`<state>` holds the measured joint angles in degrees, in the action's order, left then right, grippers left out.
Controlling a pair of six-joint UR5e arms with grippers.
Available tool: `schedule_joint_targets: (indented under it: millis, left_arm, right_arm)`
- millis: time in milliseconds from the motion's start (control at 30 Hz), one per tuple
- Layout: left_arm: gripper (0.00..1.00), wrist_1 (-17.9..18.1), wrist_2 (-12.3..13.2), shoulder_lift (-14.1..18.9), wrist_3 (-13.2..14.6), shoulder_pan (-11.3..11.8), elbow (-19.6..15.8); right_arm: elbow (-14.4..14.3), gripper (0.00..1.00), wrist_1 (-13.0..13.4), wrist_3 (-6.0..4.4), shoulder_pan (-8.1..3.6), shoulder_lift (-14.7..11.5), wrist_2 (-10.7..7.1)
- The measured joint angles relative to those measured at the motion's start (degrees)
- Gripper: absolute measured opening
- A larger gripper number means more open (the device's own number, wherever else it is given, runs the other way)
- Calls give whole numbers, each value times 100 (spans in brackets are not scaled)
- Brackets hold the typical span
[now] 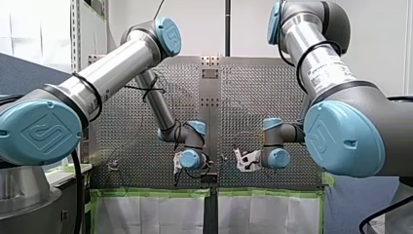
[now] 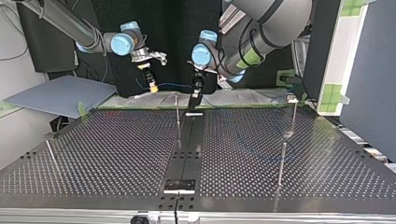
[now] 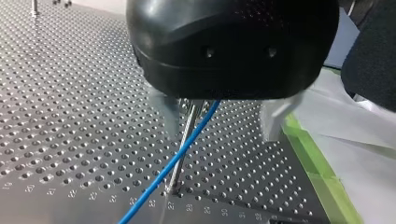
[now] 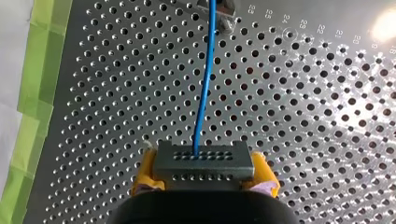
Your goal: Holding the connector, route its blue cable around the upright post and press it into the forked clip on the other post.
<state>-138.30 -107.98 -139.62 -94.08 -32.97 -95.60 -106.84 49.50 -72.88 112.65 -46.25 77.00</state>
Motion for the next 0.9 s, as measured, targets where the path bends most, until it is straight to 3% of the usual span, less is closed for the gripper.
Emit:
schedule_joint_targets:
  millis: [267, 633, 767, 900]
  left_arm:
    - [0, 50, 178, 1, 113, 6, 0]
    - [0, -21, 44, 2, 262, -110, -1]
    - [0, 11, 23, -2, 252, -147, 0]
    - [0, 70, 12, -4, 237, -171, 0]
  right_arm:
    - [0, 0, -1, -15, -29, 1, 4]
    - [2, 0, 122, -222, -192, 7, 280]
    - [4, 0, 183, -250, -272, 10, 312]
    - [5, 0, 320, -351, -348, 15, 302]
